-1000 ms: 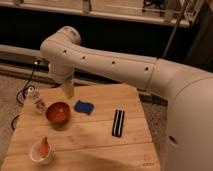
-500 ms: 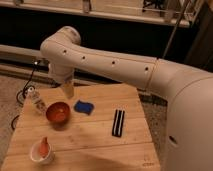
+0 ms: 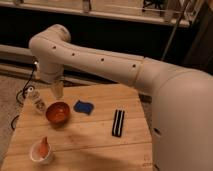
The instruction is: Knock the bottle over
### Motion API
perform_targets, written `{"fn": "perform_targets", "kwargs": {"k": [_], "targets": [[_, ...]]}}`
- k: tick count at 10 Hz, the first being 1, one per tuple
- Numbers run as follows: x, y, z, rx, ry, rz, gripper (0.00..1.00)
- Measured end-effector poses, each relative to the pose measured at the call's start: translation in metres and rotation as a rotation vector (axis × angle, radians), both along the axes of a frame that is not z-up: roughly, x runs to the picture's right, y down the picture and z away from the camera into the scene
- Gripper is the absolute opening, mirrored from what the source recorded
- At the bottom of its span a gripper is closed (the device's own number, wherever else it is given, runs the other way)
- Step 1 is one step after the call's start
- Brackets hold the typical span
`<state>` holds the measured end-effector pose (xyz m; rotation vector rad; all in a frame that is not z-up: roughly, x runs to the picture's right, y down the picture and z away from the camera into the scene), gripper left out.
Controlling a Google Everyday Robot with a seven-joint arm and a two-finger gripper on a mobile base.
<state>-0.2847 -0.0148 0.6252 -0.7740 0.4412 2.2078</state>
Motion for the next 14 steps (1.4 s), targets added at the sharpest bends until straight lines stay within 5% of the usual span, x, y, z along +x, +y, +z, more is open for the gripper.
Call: {"fn": "perform_targets", "kwargs": {"k": [2, 6, 14], "targets": [[-0.011, -0.013, -0.006, 0.011, -0.024, 0.012, 0.80], [-0.017, -0.014, -0.006, 0.001, -0.036, 0.019, 0.71], [-0.020, -0.013, -0.006, -0.001, -0.039, 0.016, 0.70]]}}
